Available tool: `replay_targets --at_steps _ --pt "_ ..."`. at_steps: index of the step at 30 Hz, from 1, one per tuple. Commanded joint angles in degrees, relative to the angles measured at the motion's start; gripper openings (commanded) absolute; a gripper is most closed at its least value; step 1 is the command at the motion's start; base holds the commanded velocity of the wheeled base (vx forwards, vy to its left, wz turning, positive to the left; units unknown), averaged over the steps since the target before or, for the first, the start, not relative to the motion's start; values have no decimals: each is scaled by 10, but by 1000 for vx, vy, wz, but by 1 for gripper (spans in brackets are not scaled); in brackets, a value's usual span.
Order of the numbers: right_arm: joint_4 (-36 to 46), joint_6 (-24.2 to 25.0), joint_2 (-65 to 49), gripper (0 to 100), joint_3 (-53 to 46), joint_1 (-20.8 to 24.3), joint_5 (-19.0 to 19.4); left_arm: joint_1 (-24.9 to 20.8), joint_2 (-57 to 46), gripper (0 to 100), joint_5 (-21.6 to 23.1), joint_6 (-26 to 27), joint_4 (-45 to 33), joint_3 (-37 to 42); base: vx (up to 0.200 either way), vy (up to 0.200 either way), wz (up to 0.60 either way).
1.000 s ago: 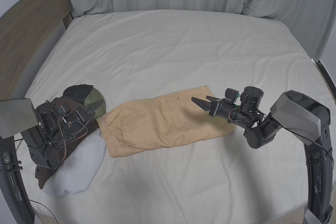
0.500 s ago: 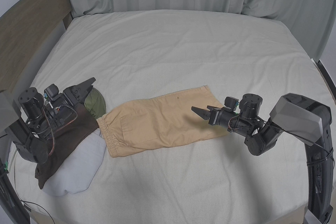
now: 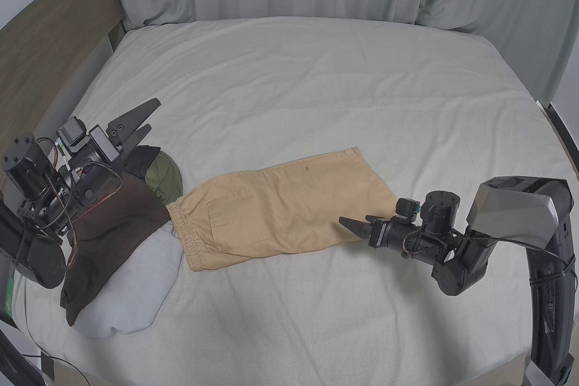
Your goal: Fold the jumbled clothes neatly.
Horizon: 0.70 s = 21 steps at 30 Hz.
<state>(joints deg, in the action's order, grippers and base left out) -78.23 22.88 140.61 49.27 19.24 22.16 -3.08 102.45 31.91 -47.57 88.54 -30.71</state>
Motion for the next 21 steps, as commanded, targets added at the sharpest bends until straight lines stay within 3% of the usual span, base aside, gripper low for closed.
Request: replay_targets --at_steps 1,8,16,21 --pt "-34 5 -10 100 -77 7 0 -22 -23 100 1 2 0 18 0 0 0" --pt "-48 5 -15 100 -133 17 -3 -25 -22 100 3 3 0 26 0 0 0" --pt "-47 5 -8 100 -128 17 -15 -26 -16 100 2 9 0 31 0 0 0" --pt "-40 7 0 100 -118 19 -17 -26 -4 100 2 51 0 37 0 0 0"
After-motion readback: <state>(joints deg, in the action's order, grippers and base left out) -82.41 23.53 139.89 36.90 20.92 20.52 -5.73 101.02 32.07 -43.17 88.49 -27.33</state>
